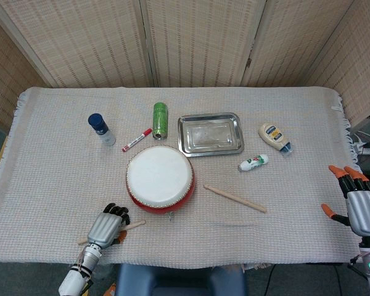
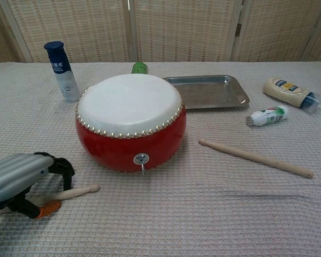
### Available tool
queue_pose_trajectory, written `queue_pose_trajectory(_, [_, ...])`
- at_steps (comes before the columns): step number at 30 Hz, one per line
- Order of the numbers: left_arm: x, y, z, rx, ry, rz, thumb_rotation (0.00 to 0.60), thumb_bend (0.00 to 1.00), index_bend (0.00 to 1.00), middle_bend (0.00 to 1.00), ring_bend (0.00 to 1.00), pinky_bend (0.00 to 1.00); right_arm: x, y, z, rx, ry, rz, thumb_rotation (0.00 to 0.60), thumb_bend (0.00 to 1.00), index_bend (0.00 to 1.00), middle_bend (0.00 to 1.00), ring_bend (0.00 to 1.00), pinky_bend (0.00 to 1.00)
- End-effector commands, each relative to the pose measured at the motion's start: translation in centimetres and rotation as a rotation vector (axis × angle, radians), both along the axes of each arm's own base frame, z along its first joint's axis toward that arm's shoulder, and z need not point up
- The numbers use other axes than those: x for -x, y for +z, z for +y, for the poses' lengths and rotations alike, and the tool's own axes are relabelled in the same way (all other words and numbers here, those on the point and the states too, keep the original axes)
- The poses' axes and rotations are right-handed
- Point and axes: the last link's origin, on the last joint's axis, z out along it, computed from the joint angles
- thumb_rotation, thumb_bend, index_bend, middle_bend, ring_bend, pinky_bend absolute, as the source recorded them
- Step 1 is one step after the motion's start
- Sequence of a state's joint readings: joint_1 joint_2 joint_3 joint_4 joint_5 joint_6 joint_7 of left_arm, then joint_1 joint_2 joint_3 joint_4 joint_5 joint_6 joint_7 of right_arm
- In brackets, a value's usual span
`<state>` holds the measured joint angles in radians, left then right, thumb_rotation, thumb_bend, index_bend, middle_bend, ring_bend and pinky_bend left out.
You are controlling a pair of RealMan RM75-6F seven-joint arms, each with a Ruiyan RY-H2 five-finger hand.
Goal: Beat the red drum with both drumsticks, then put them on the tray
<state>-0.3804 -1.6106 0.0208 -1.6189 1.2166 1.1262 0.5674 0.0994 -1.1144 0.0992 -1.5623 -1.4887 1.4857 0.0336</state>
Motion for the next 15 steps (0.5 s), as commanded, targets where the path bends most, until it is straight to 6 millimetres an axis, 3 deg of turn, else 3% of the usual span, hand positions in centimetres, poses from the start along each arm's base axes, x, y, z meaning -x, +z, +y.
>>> queue_pose_trajectory(1, [0.0,0.2,0.0,-0.007,-0.004,-0.015,0.6,0.43,0.53,0.26,0.2,0.13,0.0,0.0,0.0,0.0,-0.001,-0.001,0.6,0.11,0.14,0.17,0.09,0.18])
queue_pose_trajectory(7, [0.2,1.6,0.0,-0.042,-0.014,-0.095,0.6,0.44,0.56,0.3,0.22,0.14,-0.2,0.1,0.1,0.005,0.006,-0.005,0.6,0.11,0.14,0.17,0.09,0.18])
queue_pose_trajectory(15, [1.9,6.6,0.8,-0.174,0.043,-0.441,0.6,0.44,0.58,0.36,0.24,0.18,-0.5,0.1,0.2,0.008,0.016,-0.008,0.6,0.11,0.14,0.17,0.09,0.18])
